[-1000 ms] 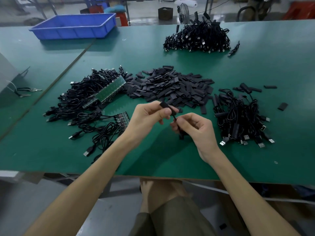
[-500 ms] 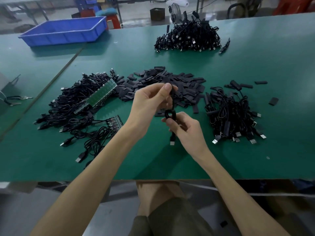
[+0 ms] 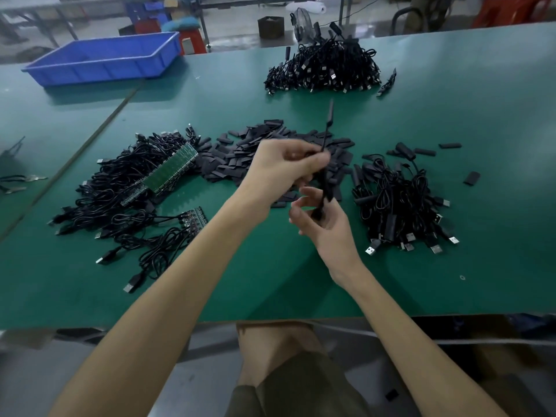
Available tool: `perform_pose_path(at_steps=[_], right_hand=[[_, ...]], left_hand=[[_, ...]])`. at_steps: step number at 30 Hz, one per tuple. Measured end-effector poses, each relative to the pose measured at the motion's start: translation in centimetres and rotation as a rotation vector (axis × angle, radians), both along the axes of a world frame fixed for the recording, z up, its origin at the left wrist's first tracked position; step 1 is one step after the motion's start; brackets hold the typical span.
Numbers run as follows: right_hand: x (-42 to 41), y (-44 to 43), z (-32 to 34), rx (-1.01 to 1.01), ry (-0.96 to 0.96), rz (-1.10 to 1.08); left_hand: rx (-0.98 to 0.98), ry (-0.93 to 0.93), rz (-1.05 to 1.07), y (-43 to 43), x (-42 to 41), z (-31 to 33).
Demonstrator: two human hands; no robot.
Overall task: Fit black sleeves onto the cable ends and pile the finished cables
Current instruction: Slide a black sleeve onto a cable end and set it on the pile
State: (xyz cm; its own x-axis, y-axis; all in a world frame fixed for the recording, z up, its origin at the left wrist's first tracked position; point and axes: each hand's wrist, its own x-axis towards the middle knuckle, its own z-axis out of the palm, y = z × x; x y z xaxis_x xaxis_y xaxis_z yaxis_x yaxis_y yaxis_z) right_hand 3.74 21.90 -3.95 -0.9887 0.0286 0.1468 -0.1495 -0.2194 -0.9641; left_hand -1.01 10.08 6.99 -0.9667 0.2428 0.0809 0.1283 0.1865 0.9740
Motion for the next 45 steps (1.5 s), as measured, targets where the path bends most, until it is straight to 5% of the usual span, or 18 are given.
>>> perform_pose_path(at_steps=[11,19,24,31,39,45], right_hand=[[0.2,0.9,0.4,0.258,-0.078,0.077],[0.1,0.5,0.2,0.278,-0.055,0.049],[0.4,0.1,0.1,0.162,-0.041,0.097],[0.5,0.1,0.1,0.212,-0.021,0.106],[0.5,0.1,0.3,0.254,-0.027,0.116],[0.4,-0.4,0.1,0.422,0.007,0.157]], left_hand=[[-0.070,-0.177,-0.254,11.0,-2.6,-0.2],[-0.136,0.013,-0.102,6.6,-2.2,-1.9],[-0.629,0.131,-0.023,-2.2,-3.3,-1.2],[-1.333,-0.221,0.118,-13.5,-3.3,-2.7],[-1.053,-0.238,0.070,-14.4,-2.3,-3.4],[-0.747,0.066,0.050,-11.2,-1.2,-2.0]])
